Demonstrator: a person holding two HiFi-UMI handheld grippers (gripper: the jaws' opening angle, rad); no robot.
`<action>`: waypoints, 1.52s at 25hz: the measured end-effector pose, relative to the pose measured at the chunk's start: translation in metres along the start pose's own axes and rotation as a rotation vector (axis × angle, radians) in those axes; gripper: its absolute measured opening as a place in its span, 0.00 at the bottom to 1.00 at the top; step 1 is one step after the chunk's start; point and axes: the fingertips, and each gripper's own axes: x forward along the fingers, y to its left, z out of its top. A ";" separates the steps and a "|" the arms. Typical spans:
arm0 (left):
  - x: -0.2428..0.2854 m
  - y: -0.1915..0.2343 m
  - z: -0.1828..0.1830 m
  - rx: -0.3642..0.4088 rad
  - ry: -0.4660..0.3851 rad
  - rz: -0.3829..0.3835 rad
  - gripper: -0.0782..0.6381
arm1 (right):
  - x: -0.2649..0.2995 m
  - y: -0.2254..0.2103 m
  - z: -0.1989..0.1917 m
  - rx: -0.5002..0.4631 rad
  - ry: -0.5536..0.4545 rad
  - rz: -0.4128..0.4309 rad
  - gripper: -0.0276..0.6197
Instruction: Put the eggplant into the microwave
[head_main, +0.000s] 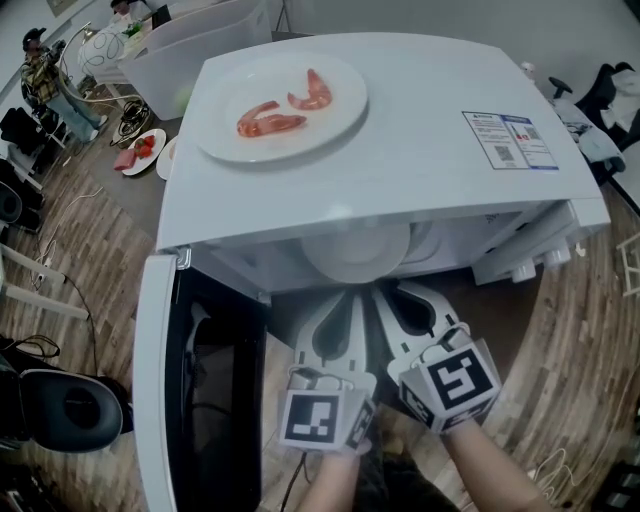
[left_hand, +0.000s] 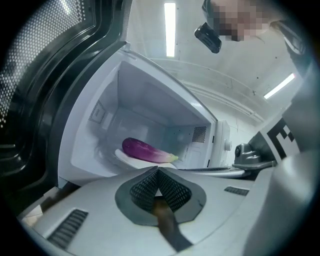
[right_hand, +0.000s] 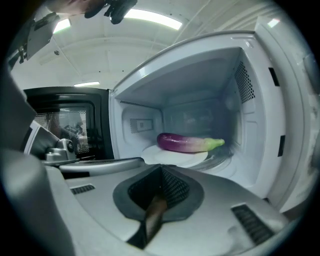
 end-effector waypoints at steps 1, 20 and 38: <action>0.001 0.001 0.000 0.004 0.001 0.002 0.11 | 0.001 0.000 0.000 0.002 0.000 -0.002 0.05; 0.018 0.005 0.000 0.020 0.080 -0.009 0.11 | 0.013 -0.007 0.004 -0.007 0.004 -0.015 0.05; 0.018 0.005 -0.005 -0.002 0.094 -0.033 0.11 | 0.011 -0.002 0.009 0.028 -0.021 0.003 0.05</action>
